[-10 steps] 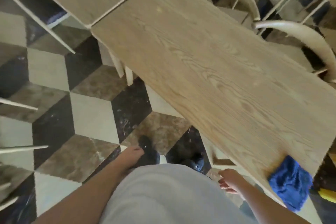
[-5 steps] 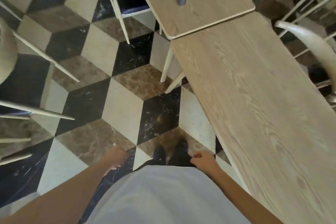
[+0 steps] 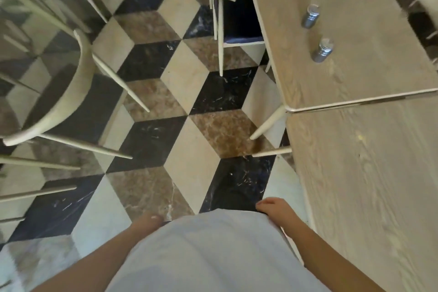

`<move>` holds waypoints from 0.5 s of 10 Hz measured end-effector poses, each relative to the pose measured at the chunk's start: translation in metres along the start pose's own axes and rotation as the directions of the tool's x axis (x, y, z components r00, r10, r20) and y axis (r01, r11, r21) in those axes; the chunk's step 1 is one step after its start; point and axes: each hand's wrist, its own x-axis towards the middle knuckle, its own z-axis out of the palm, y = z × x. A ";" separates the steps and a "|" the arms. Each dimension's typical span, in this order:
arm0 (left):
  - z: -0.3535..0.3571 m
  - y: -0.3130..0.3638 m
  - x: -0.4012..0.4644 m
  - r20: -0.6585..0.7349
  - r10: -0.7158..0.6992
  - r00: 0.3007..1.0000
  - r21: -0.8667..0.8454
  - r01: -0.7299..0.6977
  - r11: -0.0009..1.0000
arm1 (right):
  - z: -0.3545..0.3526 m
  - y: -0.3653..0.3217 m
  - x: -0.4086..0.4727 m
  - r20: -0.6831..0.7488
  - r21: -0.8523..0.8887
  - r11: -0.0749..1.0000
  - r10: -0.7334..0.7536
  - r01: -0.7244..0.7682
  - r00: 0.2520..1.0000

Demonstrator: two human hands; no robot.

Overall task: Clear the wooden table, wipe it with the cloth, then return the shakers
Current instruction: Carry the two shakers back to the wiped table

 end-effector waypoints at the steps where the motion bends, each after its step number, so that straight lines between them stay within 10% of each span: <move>1: -0.033 0.070 0.003 -0.119 0.028 0.993 -0.081 -0.038 0.996 | -0.039 -0.053 0.030 0.038 -0.058 0.998 0.019 -0.016 0.999; 4: -0.083 0.290 -0.019 -0.029 0.344 0.939 0.049 -0.342 0.938 | -0.140 -0.176 0.095 -0.036 0.192 0.980 0.063 -0.055 0.997; 5: -0.099 0.326 -0.002 0.163 0.414 0.896 0.407 -0.443 0.799 | -0.142 -0.193 0.107 -0.071 0.171 0.980 0.115 -0.101 0.991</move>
